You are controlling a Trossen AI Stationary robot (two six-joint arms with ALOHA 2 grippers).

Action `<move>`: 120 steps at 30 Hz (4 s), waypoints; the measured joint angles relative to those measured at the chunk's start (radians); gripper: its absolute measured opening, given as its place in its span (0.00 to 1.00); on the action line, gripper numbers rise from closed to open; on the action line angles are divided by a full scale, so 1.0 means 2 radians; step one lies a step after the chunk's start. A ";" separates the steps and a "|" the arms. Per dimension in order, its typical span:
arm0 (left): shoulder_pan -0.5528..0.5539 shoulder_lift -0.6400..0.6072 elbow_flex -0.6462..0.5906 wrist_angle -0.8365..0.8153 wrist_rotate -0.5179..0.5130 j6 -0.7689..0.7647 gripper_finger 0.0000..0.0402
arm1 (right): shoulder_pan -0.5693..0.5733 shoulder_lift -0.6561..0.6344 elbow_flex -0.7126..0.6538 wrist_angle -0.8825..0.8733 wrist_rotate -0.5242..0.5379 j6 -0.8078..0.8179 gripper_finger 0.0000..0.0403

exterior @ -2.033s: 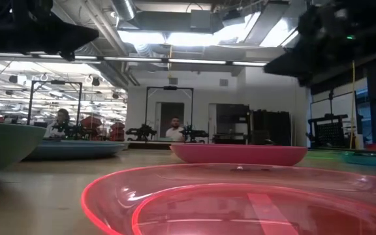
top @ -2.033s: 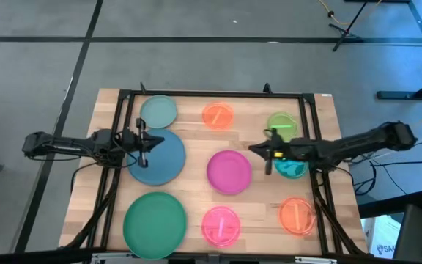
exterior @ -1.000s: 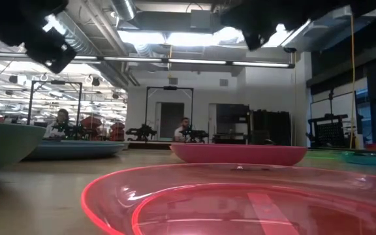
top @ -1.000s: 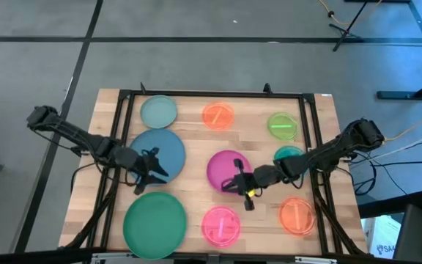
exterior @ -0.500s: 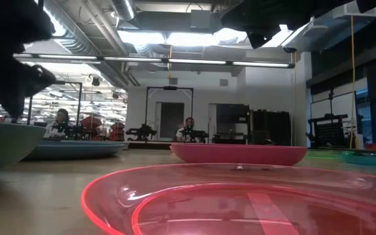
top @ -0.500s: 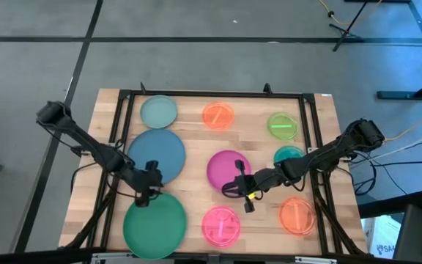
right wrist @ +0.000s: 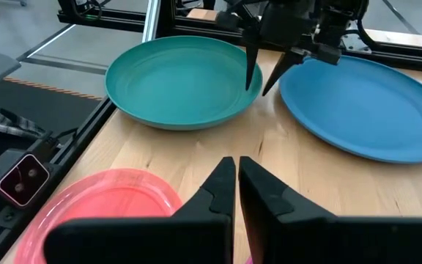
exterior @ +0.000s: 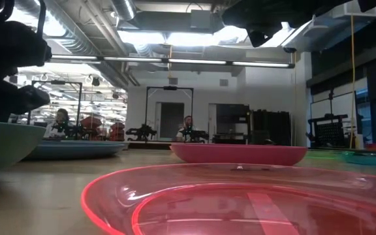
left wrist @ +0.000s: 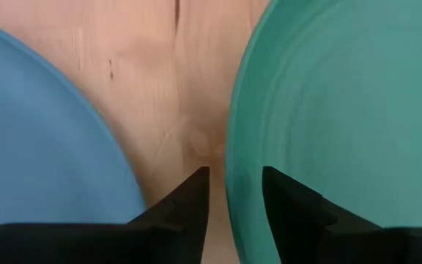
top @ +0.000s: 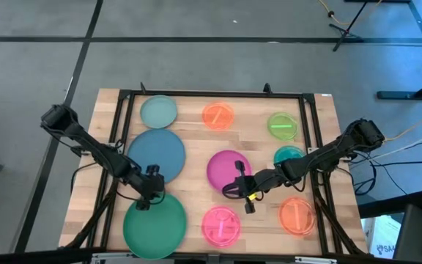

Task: Stack plastic plates
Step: Stack the big green plate on top of the big blue plate, then stack the medium pink plate on top of the big green plate

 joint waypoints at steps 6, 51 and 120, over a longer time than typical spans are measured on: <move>0.000 0.007 0.000 0.008 0.014 0.002 0.11 | 0.000 0.000 0.000 0.000 0.000 0.000 0.03; 0.453 -0.241 0.154 -0.397 -0.047 0.191 0.03 | 0.000 0.000 0.000 0.003 0.043 -0.001 0.03; 0.304 0.091 0.122 0.157 -0.046 0.144 0.28 | -0.119 0.001 -0.001 -0.404 0.144 0.377 0.42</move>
